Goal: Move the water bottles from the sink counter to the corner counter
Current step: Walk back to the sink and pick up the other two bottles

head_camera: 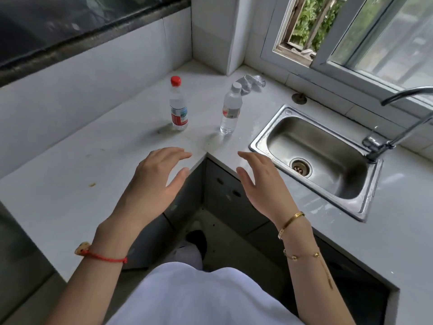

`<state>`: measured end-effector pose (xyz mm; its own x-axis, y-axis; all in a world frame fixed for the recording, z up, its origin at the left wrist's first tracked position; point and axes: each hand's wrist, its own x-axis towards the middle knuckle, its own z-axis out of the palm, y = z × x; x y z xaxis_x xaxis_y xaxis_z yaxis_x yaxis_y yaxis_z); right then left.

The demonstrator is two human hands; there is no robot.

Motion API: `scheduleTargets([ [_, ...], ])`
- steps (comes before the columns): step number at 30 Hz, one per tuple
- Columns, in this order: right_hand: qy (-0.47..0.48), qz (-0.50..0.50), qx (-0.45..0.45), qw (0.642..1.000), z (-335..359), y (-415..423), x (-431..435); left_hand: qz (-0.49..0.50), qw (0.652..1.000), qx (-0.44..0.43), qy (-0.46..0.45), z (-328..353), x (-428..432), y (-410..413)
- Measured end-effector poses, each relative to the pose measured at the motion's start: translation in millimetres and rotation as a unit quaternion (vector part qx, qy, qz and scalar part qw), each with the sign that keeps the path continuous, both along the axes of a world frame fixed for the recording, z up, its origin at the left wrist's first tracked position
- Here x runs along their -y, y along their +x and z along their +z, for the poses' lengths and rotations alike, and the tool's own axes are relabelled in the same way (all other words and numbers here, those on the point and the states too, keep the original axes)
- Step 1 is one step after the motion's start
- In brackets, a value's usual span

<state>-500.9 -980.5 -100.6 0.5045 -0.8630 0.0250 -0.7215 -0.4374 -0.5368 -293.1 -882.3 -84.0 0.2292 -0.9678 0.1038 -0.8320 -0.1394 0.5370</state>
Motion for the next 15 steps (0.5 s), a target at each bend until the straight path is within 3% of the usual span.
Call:
scheduleTargets([
  [15, -0.05, 0.01, -0.009, 0.999, 9, 55, 157, 0.012, 0.999, -0.007, -0.047, 6, 152, 63],
])
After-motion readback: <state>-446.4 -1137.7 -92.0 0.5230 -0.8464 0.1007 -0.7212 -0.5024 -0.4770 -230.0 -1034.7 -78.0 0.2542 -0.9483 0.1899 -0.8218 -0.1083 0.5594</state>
